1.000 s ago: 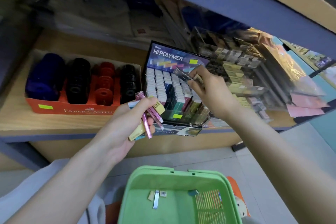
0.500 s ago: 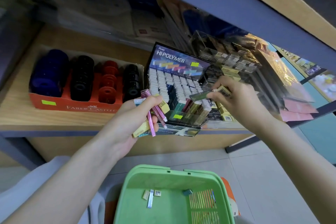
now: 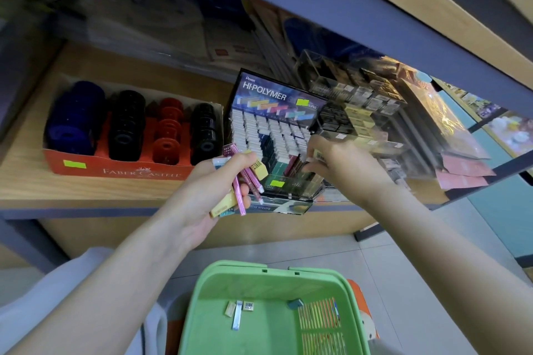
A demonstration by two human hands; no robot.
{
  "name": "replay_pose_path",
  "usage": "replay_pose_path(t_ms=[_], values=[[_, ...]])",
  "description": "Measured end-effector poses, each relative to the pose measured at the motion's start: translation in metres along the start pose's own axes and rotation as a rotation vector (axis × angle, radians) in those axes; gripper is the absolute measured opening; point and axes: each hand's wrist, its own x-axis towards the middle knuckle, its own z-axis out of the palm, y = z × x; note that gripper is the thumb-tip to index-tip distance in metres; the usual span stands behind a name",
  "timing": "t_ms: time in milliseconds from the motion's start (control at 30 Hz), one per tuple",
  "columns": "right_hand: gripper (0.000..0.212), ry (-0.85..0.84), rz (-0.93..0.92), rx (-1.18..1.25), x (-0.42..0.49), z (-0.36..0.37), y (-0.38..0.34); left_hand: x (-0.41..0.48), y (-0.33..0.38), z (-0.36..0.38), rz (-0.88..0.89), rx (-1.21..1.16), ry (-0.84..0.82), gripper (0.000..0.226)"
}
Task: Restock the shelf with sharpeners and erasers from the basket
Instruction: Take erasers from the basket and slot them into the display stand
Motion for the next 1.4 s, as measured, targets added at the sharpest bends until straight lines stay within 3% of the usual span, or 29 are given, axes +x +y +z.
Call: replay_pose_path(t_ms=[233,400,500,600,700,833,967,1267,1400], values=[[0.033,0.041,0.021,-0.023,-0.005,0.005,-0.008,0.0,-0.001,0.002,0.024,-0.007,0.025,0.017],[0.03,0.078,0.207,0.621,-0.025,0.002,-0.009,-0.004,0.001,0.007,0.015,-0.019,0.007,0.015],[0.028,0.125,0.243,0.889,-0.042,0.004,-0.005,-0.015,0.001,0.014,0.074,-0.003,0.025,0.014],[0.013,0.218,0.311,1.072,-0.053,0.006,0.007,-0.016,0.0,0.029,0.079,-0.007,0.011,0.014],[0.009,0.273,0.363,0.941,-0.065,0.015,0.032,-0.013,-0.005,0.045,0.079,0.0,0.009,0.017],[0.019,0.405,0.53,0.728,-0.072,0.035,0.092,-0.015,-0.014,0.061,0.044,0.073,-0.098,0.017],[0.03,0.377,0.641,0.581,-0.062,0.056,0.152,-0.016,-0.023,0.077,0.041,0.191,-0.198,0.019],[0.017,0.263,0.497,0.254,-0.042,0.094,0.167,-0.006,-0.041,0.102,-0.009,0.324,-0.235,0.017],[0.023,0.237,0.427,0.271,-0.05,0.1,0.171,0.001,-0.046,0.107,-0.029,0.331,-0.229,0.015]])
